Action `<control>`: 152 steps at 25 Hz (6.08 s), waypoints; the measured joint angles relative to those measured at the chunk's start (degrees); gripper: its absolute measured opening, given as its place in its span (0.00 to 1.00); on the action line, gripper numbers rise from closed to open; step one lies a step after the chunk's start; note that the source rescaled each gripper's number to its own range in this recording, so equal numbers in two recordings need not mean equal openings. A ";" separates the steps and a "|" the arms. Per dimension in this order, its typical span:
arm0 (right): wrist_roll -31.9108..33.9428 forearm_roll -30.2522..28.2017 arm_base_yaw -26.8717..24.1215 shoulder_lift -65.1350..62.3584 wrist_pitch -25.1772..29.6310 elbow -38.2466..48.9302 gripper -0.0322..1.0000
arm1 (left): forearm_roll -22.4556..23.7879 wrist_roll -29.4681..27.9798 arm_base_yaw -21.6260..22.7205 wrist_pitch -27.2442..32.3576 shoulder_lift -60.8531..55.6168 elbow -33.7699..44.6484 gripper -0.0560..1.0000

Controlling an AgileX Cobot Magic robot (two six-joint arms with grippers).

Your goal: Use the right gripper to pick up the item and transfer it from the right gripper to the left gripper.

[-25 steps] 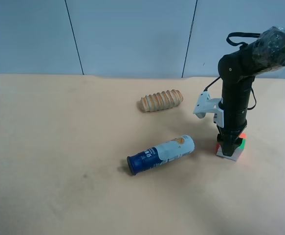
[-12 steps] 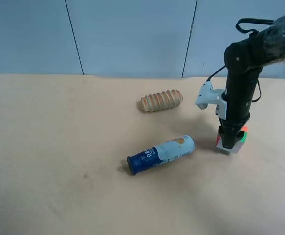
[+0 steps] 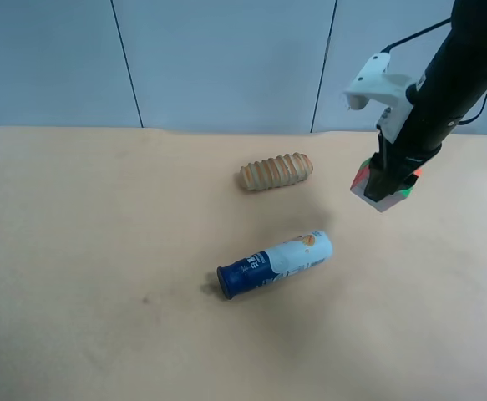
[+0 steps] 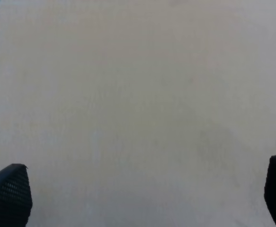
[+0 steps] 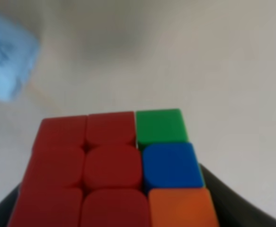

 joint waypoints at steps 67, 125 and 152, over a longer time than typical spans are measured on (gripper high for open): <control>-8.34 19.55 41.26 -5.40 -22.38 0.00 0.03 | -40.95 4.18 -18.34 -0.11 56.57 -20.00 1.00; -12.23 28.63 41.26 -5.23 -29.85 0.10 0.03 | -46.34 10.44 -18.45 -3.04 59.61 -20.11 0.14; -9.11 28.97 41.26 -9.64 -23.63 0.10 1.00 | -44.02 11.27 -18.45 -2.44 59.79 -20.11 0.05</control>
